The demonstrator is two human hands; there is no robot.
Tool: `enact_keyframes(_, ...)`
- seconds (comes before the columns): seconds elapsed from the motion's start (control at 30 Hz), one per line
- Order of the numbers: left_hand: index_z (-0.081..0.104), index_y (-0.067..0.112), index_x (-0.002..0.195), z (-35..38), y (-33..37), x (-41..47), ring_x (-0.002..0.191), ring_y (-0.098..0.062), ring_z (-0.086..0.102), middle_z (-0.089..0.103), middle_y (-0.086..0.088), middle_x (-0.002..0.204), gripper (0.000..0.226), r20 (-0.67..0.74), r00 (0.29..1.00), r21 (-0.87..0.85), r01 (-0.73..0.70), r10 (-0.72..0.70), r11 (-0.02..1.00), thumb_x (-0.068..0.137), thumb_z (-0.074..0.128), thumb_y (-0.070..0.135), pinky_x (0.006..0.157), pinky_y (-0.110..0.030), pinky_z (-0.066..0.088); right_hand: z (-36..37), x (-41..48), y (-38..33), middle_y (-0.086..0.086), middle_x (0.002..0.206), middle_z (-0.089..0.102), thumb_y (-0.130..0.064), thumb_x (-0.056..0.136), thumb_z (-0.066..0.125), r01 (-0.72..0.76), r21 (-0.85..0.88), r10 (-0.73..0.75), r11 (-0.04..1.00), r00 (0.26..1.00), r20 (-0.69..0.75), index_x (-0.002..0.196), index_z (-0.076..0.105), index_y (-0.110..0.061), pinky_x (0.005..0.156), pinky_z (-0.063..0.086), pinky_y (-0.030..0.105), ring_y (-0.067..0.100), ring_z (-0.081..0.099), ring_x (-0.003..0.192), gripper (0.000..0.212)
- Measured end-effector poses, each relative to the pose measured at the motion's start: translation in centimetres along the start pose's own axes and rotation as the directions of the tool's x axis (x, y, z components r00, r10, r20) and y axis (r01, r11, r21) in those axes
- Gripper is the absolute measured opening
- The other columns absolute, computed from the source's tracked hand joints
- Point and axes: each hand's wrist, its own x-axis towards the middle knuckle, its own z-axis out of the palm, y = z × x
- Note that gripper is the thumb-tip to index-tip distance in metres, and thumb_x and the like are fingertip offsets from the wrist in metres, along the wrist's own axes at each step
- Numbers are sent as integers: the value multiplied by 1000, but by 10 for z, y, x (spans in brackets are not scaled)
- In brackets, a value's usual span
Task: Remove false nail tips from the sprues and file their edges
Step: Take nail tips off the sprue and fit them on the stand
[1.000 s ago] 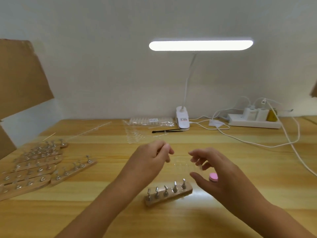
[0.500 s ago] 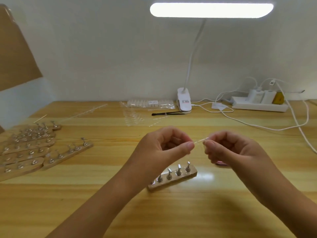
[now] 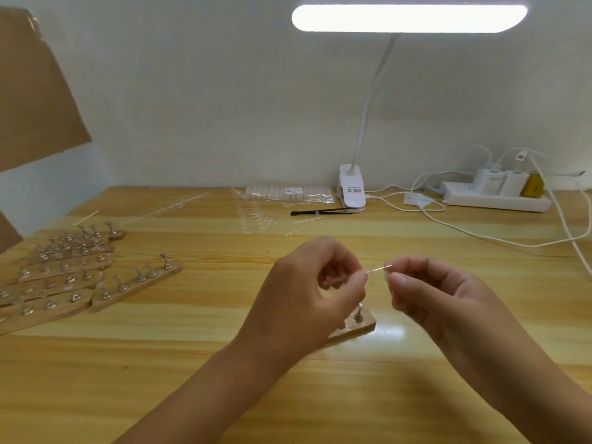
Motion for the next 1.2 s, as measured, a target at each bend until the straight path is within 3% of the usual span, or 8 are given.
enact_keyframes(0.03, 66, 21, 78, -1, 2, 3, 65, -4, 52, 58, 11, 69, 7, 121, 964, -280, 263, -238, 923, 81, 70, 26, 63, -14, 46, 0, -2, -2, -1, 75, 69, -33, 61, 75, 83, -125, -84, 989, 997, 3, 85, 78, -25, 67, 53, 14, 7, 62, 69, 25)
enact_keyframes(0.1, 66, 14, 77, -3, 3, 8, 63, -8, 49, 56, 5, 69, 9, 408, 798, -629, 598, -444, 497, 78, 71, 21, 59, -16, 47, 0, -5, -5, -1, 80, 69, -33, 69, 69, 250, -313, -256, 916, 966, 23, 87, 76, -28, 67, 51, 13, 3, 62, 71, 20)
enact_keyframes(0.2, 69, 10, 72, -6, 6, 10, 73, -12, 63, 68, -5, 86, 9, 547, 717, -725, 664, -432, 184, 76, 66, 17, 67, -19, 57, -3, -4, -5, -7, 90, 68, -22, 81, 61, 404, -433, -407, 806, 909, 91, 86, 75, -29, 71, 51, 17, 6, 64, 82, 18)
enact_keyframes(0.37, 69, 11, 65, -10, 13, 8, 115, -31, 66, 68, -24, 120, 25, 624, 721, -687, 690, -301, 228, 88, 59, 15, 96, -29, 54, -9, -1, 0, -6, 92, 66, -8, 86, 65, 400, -556, -423, 729, 901, 94, 94, 69, -34, 70, 57, 37, 17, 66, 87, 27)
enact_keyframes(0.63, 73, 16, 71, -3, 15, 5, 121, -28, 63, 66, -21, 127, 25, 593, 769, -694, 638, -239, 333, 90, 58, 19, 100, -30, 52, -15, 5, -6, -3, 85, 66, -45, 70, 65, 342, -588, -406, 733, 913, 25, 88, 64, -24, 63, 55, 22, 16, 64, 75, 28)
enact_keyframes(0.83, 62, 7, 89, -20, 5, 14, 123, -36, 60, 61, -31, 127, 9, 561, 789, -748, 613, -252, 254, 87, 60, 15, 103, -37, 50, -4, 24, -18, -7, 86, 69, -52, 68, 66, 344, -616, -346, 708, 930, 121, 88, 69, -27, 61, 59, 46, 9, 68, 78, 32)
enact_keyframes(1.03, 52, 8, 95, -45, -9, 26, 120, -35, 63, 62, -31, 126, 12, 582, 767, -724, 640, -270, 258, 89, 59, 15, 100, -36, 52, 14, 46, -22, -9, 84, 71, -24, 77, 74, 433, -632, -358, 643, 899, 252, 87, 68, -26, 76, 55, 17, 3, 68, 82, 12)
enact_keyframes(1.2, 54, 16, 86, -66, -40, 19, 111, -24, 68, 69, -17, 122, 8, 486, 789, -750, 597, -375, 284, 89, 60, 20, 90, -29, 57, 34, 34, 0, -9, 89, 73, -37, 74, 70, 506, -532, -464, 679, 857, 224, 90, 67, -21, 83, 53, 17, 8, 70, 89, 24)
